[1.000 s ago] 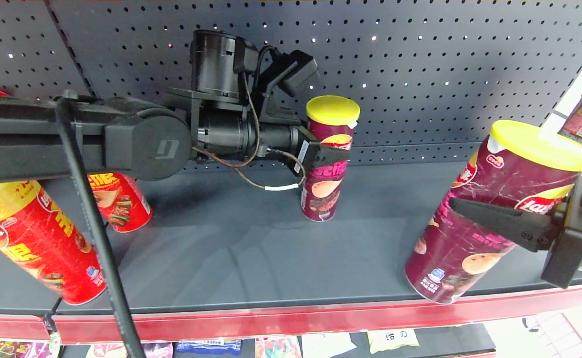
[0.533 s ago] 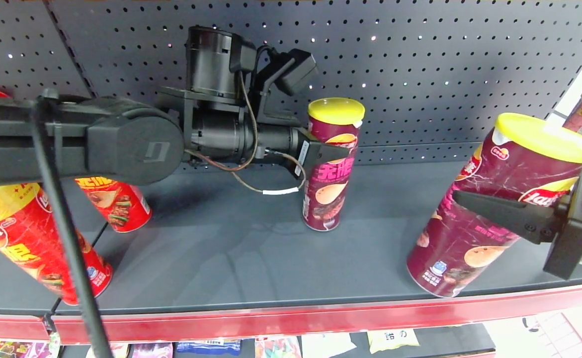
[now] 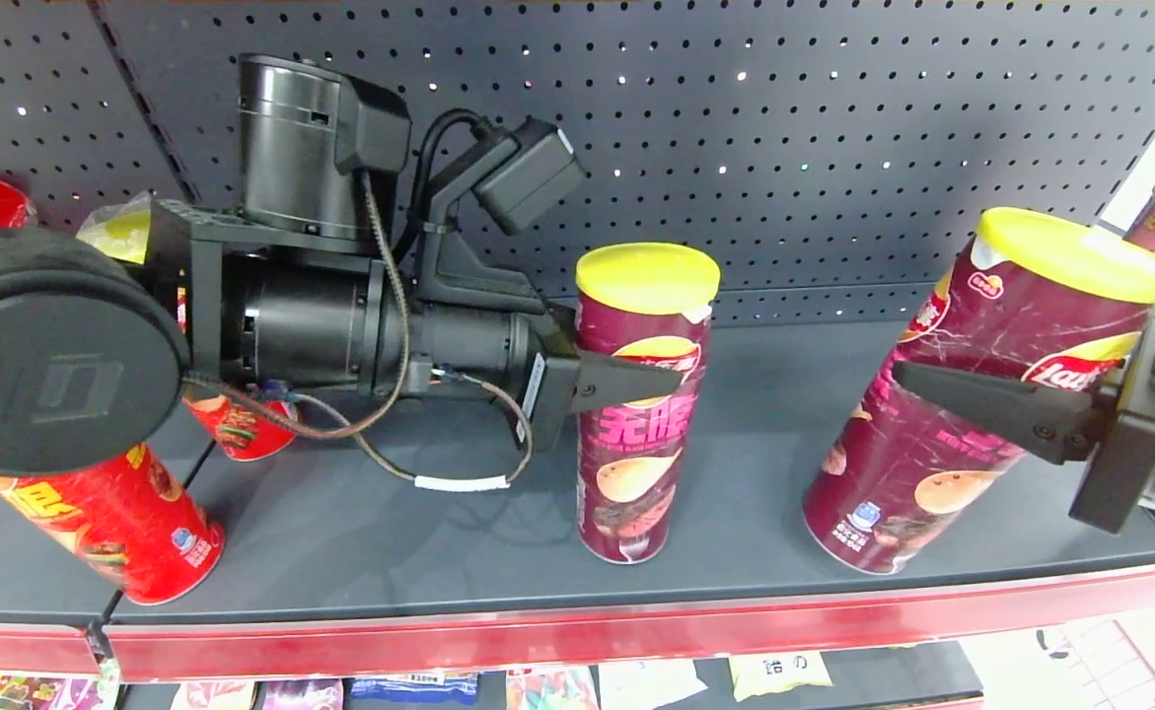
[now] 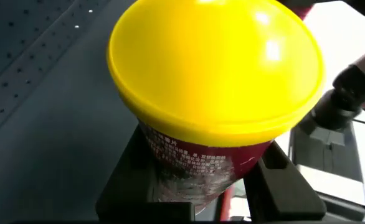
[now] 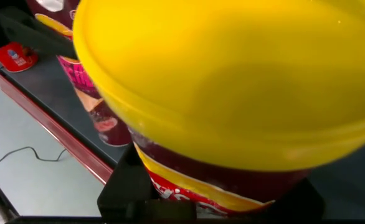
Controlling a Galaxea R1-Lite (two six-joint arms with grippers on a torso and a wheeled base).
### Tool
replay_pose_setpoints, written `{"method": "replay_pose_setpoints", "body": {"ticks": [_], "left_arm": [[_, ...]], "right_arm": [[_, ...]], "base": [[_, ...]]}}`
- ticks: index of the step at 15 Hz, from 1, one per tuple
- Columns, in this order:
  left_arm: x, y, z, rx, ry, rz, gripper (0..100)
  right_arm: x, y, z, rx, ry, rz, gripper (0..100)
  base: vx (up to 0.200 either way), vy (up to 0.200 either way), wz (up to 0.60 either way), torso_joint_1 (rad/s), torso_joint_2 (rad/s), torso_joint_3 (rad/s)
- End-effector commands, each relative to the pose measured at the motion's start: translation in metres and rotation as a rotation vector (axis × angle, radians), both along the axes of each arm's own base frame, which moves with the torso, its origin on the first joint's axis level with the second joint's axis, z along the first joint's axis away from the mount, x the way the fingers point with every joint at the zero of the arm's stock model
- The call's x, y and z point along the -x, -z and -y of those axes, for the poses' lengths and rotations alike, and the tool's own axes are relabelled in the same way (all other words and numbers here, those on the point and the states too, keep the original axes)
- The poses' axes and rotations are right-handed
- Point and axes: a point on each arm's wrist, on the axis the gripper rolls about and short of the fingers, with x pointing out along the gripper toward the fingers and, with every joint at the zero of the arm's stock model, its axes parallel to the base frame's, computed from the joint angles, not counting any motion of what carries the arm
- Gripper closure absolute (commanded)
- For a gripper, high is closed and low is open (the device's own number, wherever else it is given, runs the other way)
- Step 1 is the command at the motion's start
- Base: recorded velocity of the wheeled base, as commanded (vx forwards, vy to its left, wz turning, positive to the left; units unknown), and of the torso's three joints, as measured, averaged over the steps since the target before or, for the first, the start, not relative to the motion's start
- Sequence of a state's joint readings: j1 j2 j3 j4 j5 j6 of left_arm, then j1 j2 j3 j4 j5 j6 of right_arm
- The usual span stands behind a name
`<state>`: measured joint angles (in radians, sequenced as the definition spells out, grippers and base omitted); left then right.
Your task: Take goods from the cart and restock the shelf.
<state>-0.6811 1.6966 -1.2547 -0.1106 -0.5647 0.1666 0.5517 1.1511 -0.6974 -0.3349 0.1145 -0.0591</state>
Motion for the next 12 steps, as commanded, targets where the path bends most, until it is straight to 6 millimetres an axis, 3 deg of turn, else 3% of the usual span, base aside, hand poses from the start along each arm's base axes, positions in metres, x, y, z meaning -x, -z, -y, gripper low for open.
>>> {"method": "replay_pose_setpoints", "body": {"ticks": [1,4,12], "left_arm": [[0.005,-0.004,0.002,0.025,0.013,0.033,100],[-0.004,0.003,0.011,0.034,0.0,0.054,100],[0.004,0.013,0.03,0.008,0.02,0.042,100]], "right_arm": [[-0.001,0.0,-0.001,0.001,-0.001,0.0,100],[0.0,-0.002,0.0,-0.004,0.0,0.008,100],[0.0,-0.003,0.0,-0.005,0.0,0.009,100]], "base": [[0.0,0.0,0.0,0.0,0.0,0.0],[0.0,0.0,0.0,0.0,0.0,0.0],[0.0,0.0,0.0,0.0,0.0,0.0]]}}
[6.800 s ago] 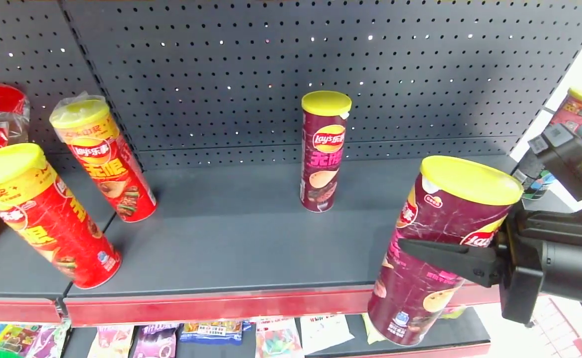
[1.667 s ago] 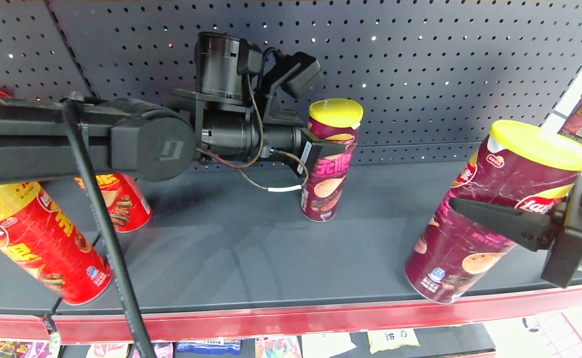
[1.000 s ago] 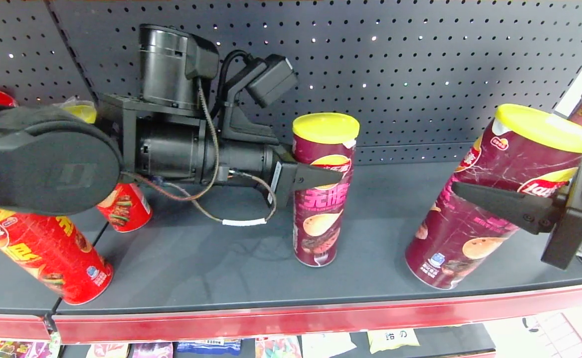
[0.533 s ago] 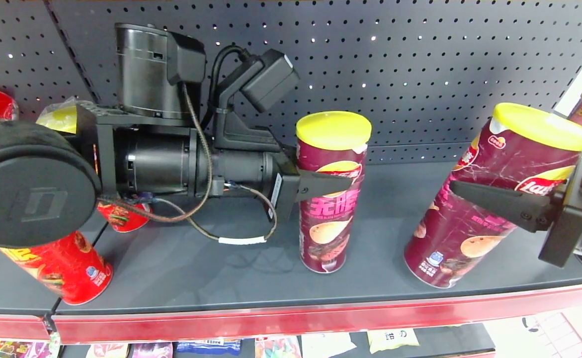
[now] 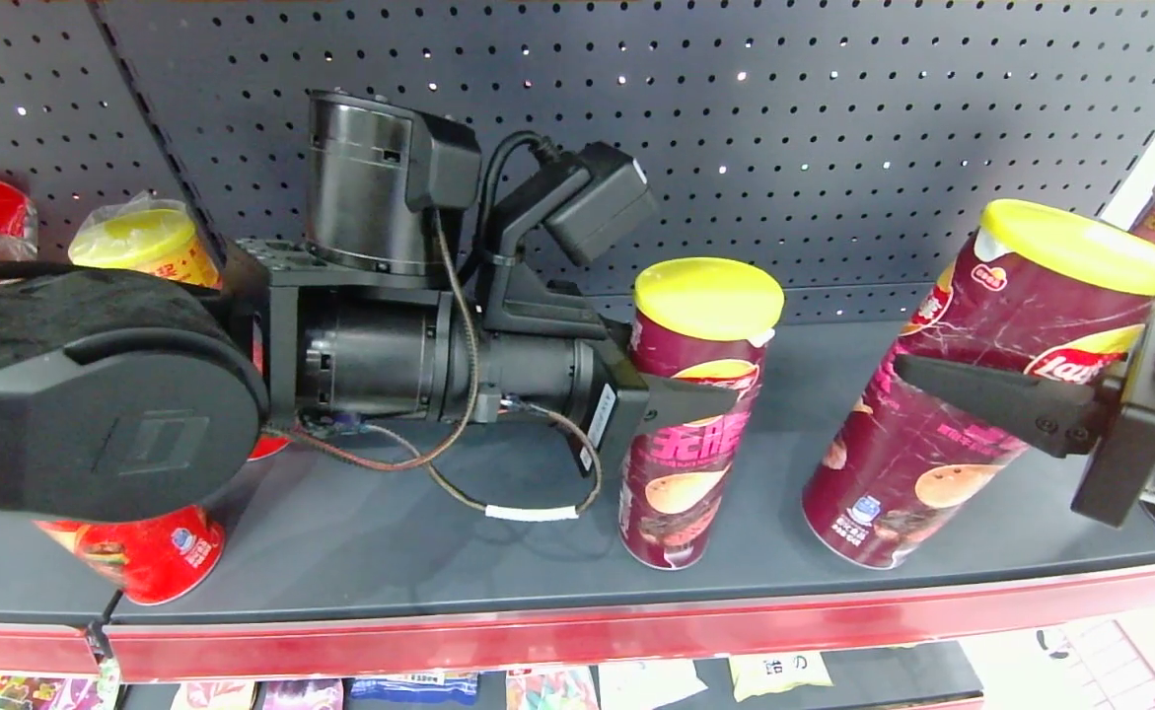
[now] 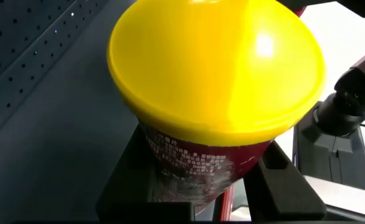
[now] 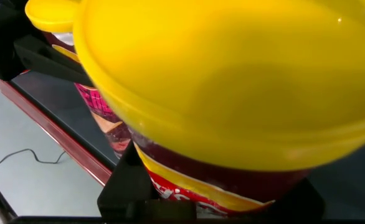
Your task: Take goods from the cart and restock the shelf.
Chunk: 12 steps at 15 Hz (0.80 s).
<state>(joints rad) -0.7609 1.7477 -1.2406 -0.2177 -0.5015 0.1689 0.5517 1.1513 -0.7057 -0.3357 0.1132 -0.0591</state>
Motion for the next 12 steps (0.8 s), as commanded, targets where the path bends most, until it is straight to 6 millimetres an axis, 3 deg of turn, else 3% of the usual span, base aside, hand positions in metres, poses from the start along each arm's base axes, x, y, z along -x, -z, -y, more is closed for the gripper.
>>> {"method": "replay_pose_setpoints", "body": {"ticks": [1,12], "left_arm": [[-0.0007,0.0023,0.0013,-0.005,-0.001,-0.004,100],[0.0027,0.0065,0.0022,-0.017,0.002,-0.014,100]], "right_arm": [[0.0006,-0.0004,0.0002,-0.001,-0.001,0.002,100],[0.0005,-0.0005,0.0002,-0.002,-0.001,0.004,100]], "base": [[0.0,0.0,0.0,0.0,0.0,0.0],[0.0,0.0,0.0,0.0,0.0,0.0]]}}
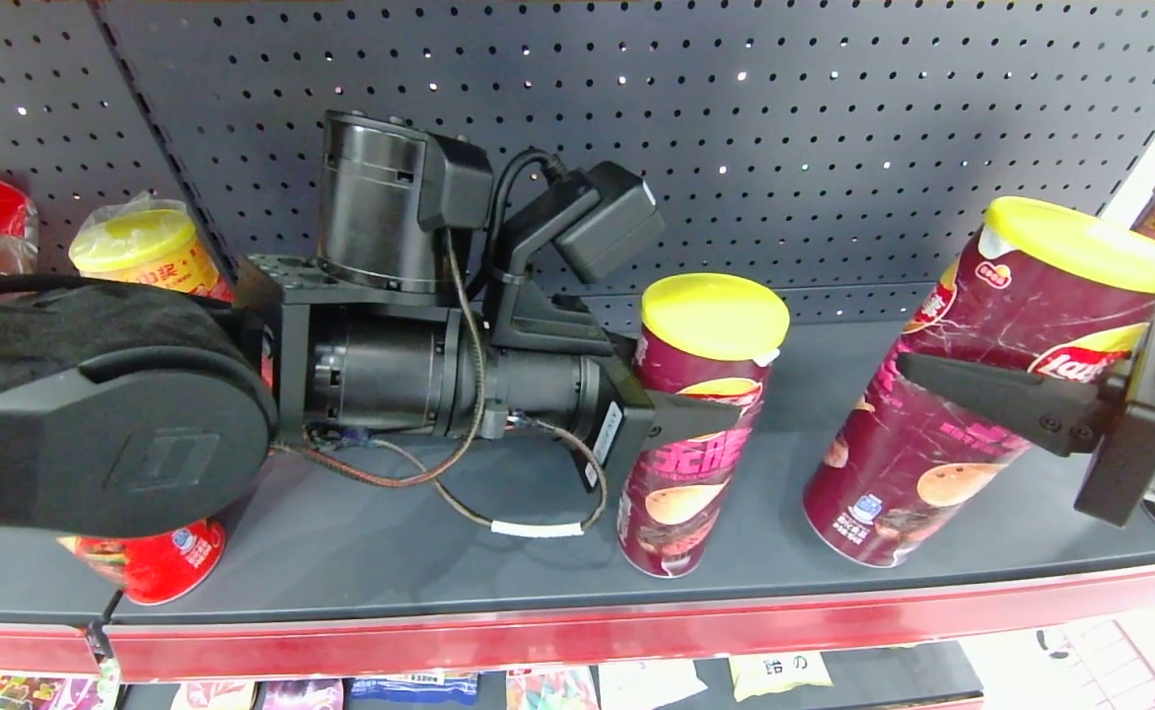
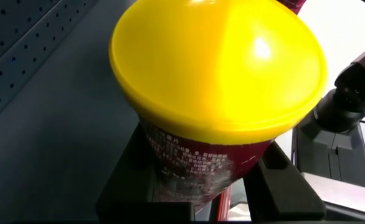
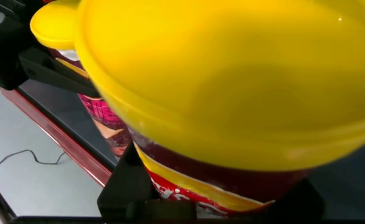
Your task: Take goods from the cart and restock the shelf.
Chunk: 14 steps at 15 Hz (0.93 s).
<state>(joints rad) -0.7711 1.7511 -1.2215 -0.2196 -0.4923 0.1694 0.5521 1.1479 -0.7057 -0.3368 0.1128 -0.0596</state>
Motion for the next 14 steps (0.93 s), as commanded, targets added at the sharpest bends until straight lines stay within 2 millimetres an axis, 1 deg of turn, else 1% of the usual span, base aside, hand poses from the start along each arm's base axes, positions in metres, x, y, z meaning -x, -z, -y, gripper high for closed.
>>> {"method": "replay_pose_setpoints", "body": {"ticks": [1,4,8,9,12,14], "left_arm": [[0.003,-0.001,-0.002,0.001,0.002,-0.002,100],[0.009,0.003,-0.01,-0.012,0.0,-0.015,100],[-0.001,0.002,-0.009,0.012,-0.026,0.004,100],[-0.001,0.002,-0.008,0.011,-0.024,0.003,100],[0.008,0.002,-0.004,0.009,0.005,0.001,100],[0.011,0.0,-0.004,0.015,0.009,0.005,100]], "right_arm": [[0.0,0.0,0.0,0.001,-0.001,-0.002,100],[0.0,0.0,0.0,0.0,-0.001,0.0,100],[-0.001,-0.001,-0.001,0.0,-0.001,0.001,100],[-0.001,-0.001,-0.001,-0.001,-0.001,0.002,100],[-0.001,-0.001,-0.001,-0.001,-0.001,0.002,100],[-0.001,-0.001,-0.001,-0.001,-0.001,0.002,100]], "base": [[0.0,0.0,0.0,0.0,0.0,0.0],[0.0,0.0,0.0,0.0,0.0,0.0],[0.0,0.0,0.0,0.0,0.0,0.0],[0.0,0.0,0.0,0.0,0.0,0.0],[0.0,0.0,0.0,0.0,0.0,0.0],[0.0,0.0,0.0,0.0,0.0,0.0]]}}
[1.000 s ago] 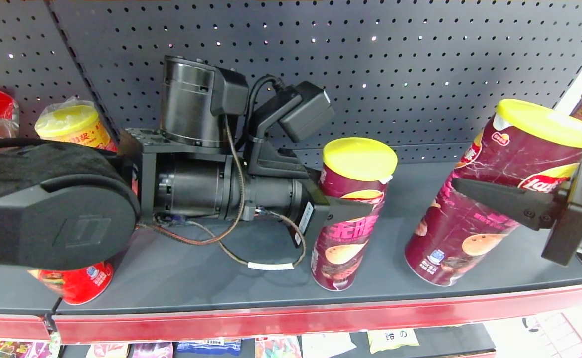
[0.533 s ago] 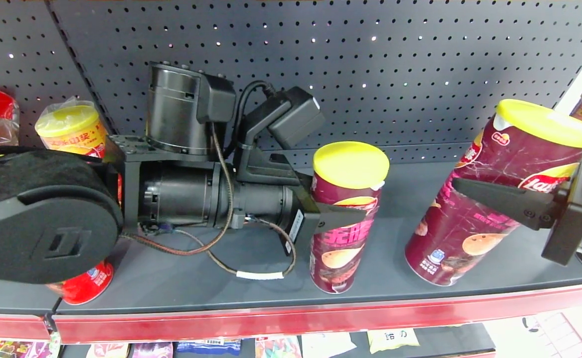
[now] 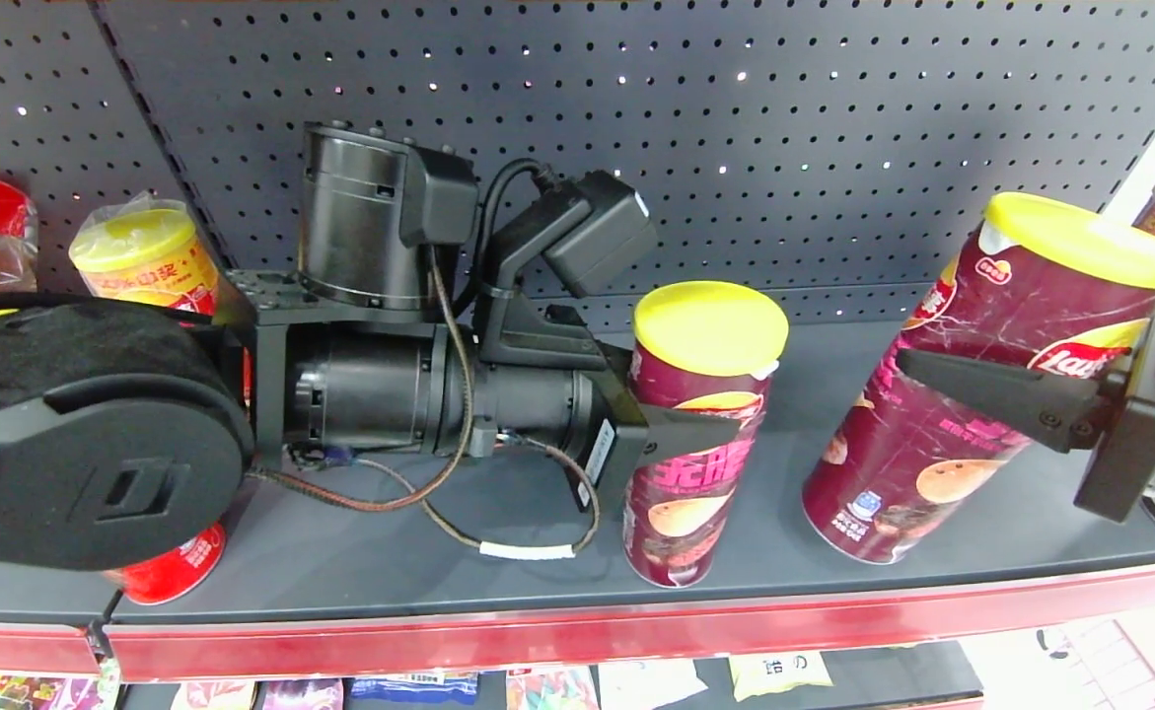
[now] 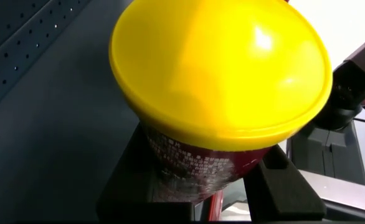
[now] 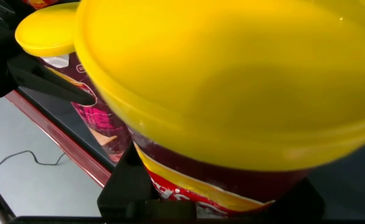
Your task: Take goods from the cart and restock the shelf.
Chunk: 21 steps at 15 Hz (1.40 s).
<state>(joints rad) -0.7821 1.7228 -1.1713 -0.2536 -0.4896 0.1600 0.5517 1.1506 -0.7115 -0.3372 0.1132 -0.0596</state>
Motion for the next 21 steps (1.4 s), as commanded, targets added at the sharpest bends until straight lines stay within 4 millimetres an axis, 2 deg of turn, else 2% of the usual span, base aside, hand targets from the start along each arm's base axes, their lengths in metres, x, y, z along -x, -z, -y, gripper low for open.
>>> {"method": "replay_pose_setpoints", "body": {"ticks": [1,4,6,14,21], "left_arm": [[0.003,-0.003,-0.001,0.007,0.004,0.005,100],[0.005,0.0,-0.004,0.0,0.003,-0.008,100],[0.009,0.009,-0.007,-0.023,0.003,-0.031,100],[0.009,0.009,-0.007,-0.019,0.003,-0.028,100],[0.008,0.01,-0.006,-0.022,0.011,-0.029,100]], "right_arm": [[0.0,0.0,0.0,0.001,-0.001,-0.001,100],[-0.001,0.0,0.0,0.001,-0.001,-0.002,100],[-0.001,0.0,0.0,0.001,-0.001,-0.002,100],[-0.003,0.0,-0.002,0.004,-0.002,-0.006,100],[-0.026,-0.004,-0.016,0.017,-0.004,-0.021,100]], "base": [[0.0,0.0,0.0,0.0,0.0,0.0],[0.0,0.0,0.0,0.0,0.0,0.0],[0.0,0.0,0.0,0.0,0.0,0.0],[0.0,0.0,0.0,0.0,0.0,0.0],[0.0,0.0,0.0,0.0,0.0,0.0]]}}
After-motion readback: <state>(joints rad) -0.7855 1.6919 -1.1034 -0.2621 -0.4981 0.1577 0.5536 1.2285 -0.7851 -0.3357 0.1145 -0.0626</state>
